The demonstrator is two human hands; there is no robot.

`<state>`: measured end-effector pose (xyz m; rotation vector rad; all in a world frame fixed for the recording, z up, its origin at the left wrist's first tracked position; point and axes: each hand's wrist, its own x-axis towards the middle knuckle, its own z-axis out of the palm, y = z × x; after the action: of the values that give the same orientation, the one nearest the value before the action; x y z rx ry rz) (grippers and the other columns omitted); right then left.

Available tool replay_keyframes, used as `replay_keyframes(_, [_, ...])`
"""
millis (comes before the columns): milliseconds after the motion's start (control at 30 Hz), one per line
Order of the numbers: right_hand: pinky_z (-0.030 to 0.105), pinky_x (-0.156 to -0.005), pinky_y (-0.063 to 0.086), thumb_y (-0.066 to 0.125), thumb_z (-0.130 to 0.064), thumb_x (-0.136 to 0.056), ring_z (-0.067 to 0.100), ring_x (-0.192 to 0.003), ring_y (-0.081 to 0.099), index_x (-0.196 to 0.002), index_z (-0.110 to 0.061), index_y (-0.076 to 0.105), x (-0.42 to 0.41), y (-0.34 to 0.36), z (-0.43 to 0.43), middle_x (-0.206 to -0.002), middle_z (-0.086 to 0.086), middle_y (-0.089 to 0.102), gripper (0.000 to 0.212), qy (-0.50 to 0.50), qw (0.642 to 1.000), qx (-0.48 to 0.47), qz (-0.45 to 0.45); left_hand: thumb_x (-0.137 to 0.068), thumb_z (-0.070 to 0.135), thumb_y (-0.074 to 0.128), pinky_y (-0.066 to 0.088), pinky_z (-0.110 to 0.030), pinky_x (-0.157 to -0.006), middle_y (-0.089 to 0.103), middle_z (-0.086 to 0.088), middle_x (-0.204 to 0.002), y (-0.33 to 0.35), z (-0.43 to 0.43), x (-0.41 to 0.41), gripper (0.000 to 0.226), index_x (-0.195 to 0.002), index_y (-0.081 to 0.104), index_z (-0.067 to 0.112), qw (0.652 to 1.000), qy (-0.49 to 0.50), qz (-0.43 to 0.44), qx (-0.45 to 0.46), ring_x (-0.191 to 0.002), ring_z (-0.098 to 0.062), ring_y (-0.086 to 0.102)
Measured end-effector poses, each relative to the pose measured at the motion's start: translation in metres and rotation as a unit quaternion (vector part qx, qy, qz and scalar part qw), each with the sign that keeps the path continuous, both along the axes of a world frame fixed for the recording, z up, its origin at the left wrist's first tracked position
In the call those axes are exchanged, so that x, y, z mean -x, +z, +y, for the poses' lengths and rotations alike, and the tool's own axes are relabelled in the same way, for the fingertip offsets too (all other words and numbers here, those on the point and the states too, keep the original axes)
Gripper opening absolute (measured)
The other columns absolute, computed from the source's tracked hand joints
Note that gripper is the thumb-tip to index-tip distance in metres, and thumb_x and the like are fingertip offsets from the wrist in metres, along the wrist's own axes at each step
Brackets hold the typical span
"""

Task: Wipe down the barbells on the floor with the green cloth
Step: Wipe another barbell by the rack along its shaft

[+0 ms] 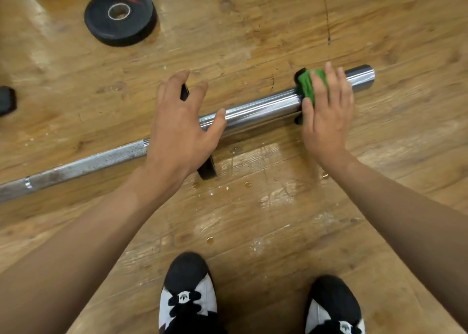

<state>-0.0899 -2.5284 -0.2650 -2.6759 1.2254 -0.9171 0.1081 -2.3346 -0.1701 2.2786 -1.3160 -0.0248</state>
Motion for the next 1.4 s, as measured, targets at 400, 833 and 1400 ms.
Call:
replay_keyframes(400, [0.049,-0.128,0.017,0.044,-0.033,-0.111,0.034,-0.156,0.024,-0.157,-0.018,0.044,-0.047,0.007,0.088,-0.166,0.015,0.033,0.049,0.205,0.977,0.026,0.058,-0.092,0.048,0.059,0.028,-0.042,-0.119,0.04,-0.026,-0.155,-0.005,0.017,0.014,0.066,-0.144,0.059,0.008,0.998,-0.041,-0.045,0.012,-0.143,-0.042,0.037])
replay_keyframes(833, [0.051,-0.129,0.009,0.035,-0.036,-0.105,0.035,-0.155,0.025,-0.13,-0.009,0.063,-0.013,0.042,0.059,-0.157,0.014,0.047,0.047,-0.09,0.988,-0.115,0.046,-0.093,0.065,0.054,0.014,-0.058,-0.126,0.024,-0.034,-0.163,-0.014,0.054,0.061,0.08,-0.147,0.056,0.006,0.994,-0.072,-0.083,-0.006,-0.154,-0.046,0.015])
replay_keyframes(1400, [0.049,-0.106,0.037,0.042,-0.027,-0.097,0.04,-0.111,0.057,-0.103,-0.005,0.07,0.06,0.045,0.025,-0.109,0.023,0.067,0.037,-0.132,0.984,-0.098,0.07,-0.103,0.052,0.037,0.036,-0.05,-0.113,0.049,-0.017,-0.151,-0.002,0.071,0.028,0.066,-0.149,0.052,0.007,0.99,-0.138,-0.003,-0.027,-0.137,-0.034,0.044])
